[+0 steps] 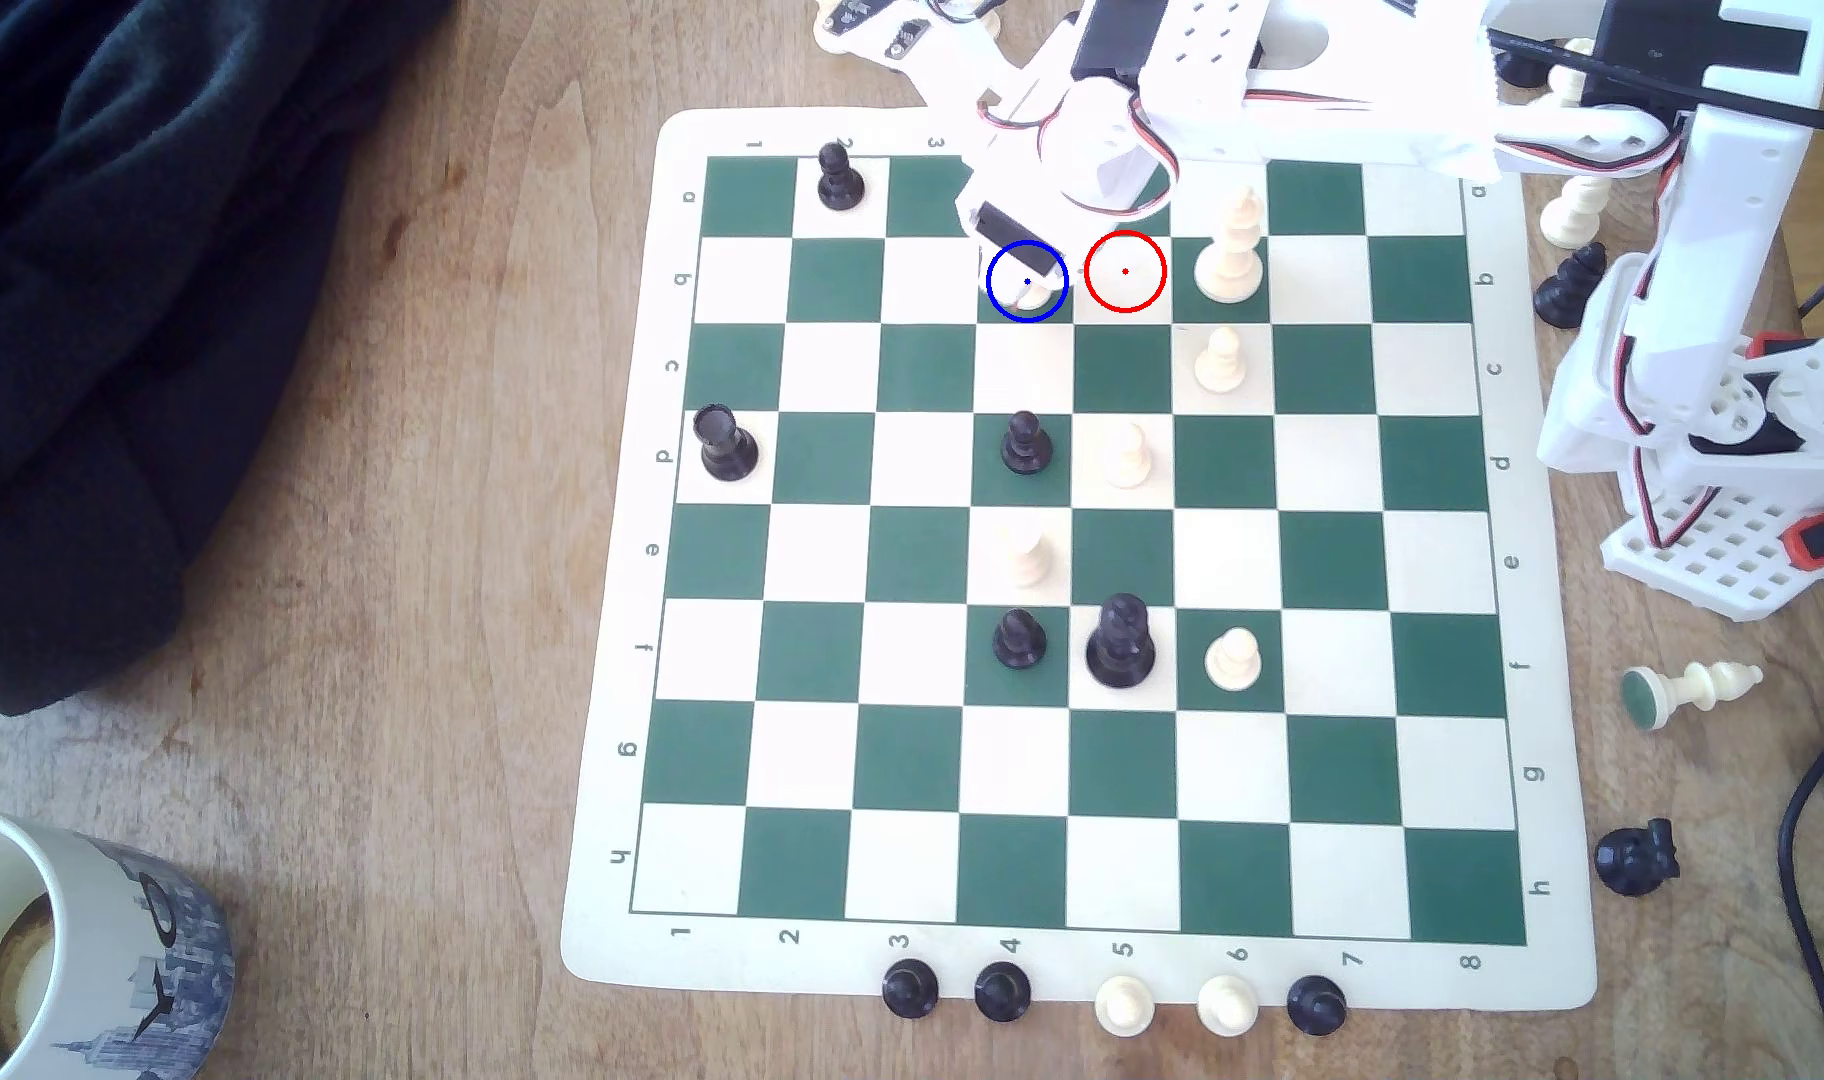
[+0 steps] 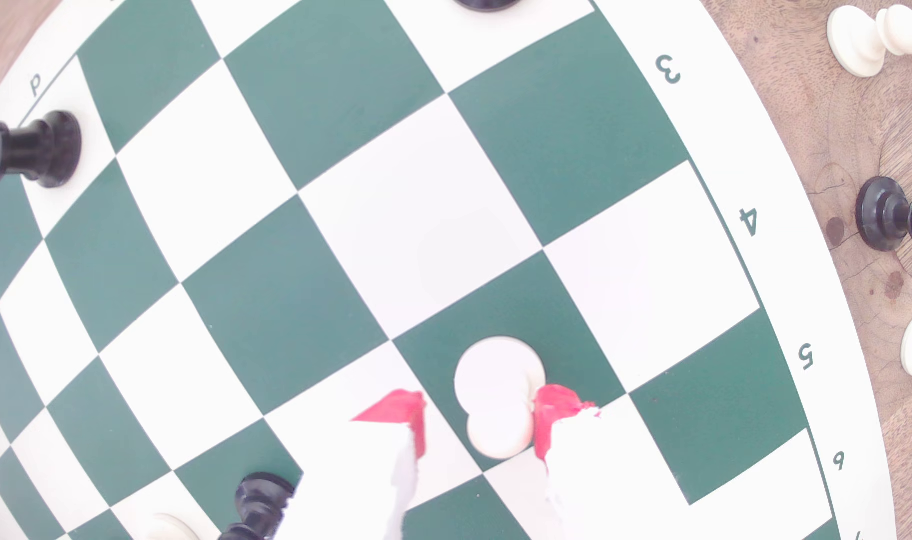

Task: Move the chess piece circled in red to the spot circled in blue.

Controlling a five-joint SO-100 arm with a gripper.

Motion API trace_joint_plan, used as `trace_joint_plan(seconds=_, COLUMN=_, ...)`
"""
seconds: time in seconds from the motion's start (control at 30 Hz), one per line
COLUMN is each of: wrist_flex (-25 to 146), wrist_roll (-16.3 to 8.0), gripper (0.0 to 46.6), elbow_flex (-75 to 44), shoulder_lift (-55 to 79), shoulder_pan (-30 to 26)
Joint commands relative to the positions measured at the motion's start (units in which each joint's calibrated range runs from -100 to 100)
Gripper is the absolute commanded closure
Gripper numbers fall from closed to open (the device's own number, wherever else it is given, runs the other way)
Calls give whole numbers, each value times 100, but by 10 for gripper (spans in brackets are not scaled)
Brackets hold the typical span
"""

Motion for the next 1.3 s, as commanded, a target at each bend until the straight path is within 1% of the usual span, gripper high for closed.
trace_joint_plan(seconds=0.0, wrist_flex=-37, wrist_roll=-73, gripper=273, elbow_flex=-389, shoulder_lift=-157, shoulder_pan=54)
trace_joint_plan(seconds=0.07, wrist_flex=-37, wrist_roll=-73, gripper=239, elbow_flex=-326, shoulder_lift=-251, shoulder_pan=62)
trace_joint_plan(seconds=0.1, wrist_flex=-29, wrist_roll=-73, gripper=229, elbow_flex=-271, shoulder_lift=-361, shoulder_pan=77)
trace_joint_plan(seconds=0.23, wrist_flex=192, wrist_roll=-73, gripper=219, elbow_flex=-72, shoulder_lift=-769, shoulder_pan=93)
trace_joint_plan(seconds=0.37, wrist_flex=364, wrist_roll=-73, gripper=219, elbow_flex=218, shoulder_lift=-1269, shoulder_pan=93)
trace_joint_plan(seconds=0.53, wrist_flex=380, wrist_roll=-34, gripper=221, elbow_flex=1225, shoulder_lift=-2152, shoulder_pan=-24)
trace_joint_plan(seconds=0.67, wrist_flex=339, wrist_roll=-34, gripper=224, elbow_flex=1832, shoulder_lift=-2848, shoulder_pan=-142)
trace_joint_plan(seconds=0.73, wrist_flex=323, wrist_roll=-34, gripper=227, elbow_flex=1932, shoulder_lift=-3128, shoulder_pan=-204)
trace_joint_plan(seconds=0.83, wrist_flex=143, wrist_roll=-63, gripper=256, elbow_flex=2031, shoulder_lift=-3689, shoulder_pan=-400)
trace_joint_plan(seconds=0.87, wrist_flex=-37, wrist_roll=-44, gripper=305, elbow_flex=2240, shoulder_lift=-3884, shoulder_pan=-478)
trace_joint_plan(seconds=0.9, wrist_flex=-226, wrist_roll=24, gripper=362, elbow_flex=2503, shoulder_lift=-4079, shoulder_pan=-548)
trace_joint_plan(seconds=0.93, wrist_flex=-504, wrist_roll=210, gripper=413, elbow_flex=2920, shoulder_lift=-4359, shoulder_pan=-626)
trace_joint_plan(seconds=0.97, wrist_flex=-1266, wrist_roll=454, gripper=452, elbow_flex=3790, shoulder_lift=-4996, shoulder_pan=-728)
trace_joint_plan(seconds=1.03, wrist_flex=-2028, wrist_roll=596, gripper=464, elbow_flex=4507, shoulder_lift=-5556, shoulder_pan=-752)
trace_joint_plan(seconds=1.1, wrist_flex=-2511, wrist_roll=630, gripper=464, elbow_flex=4788, shoulder_lift=-5870, shoulder_pan=-673)
trace_joint_plan(seconds=1.13, wrist_flex=-3281, wrist_roll=674, gripper=461, elbow_flex=5114, shoulder_lift=-6159, shoulder_pan=-572)
trace_joint_plan(seconds=1.23, wrist_flex=-5246, wrist_roll=972, gripper=464, elbow_flex=6057, shoulder_lift=-6711, shoulder_pan=-486)
trace_joint_plan(seconds=1.27, wrist_flex=-6262, wrist_roll=1079, gripper=464, elbow_flex=6565, shoulder_lift=-6965, shoulder_pan=-478)
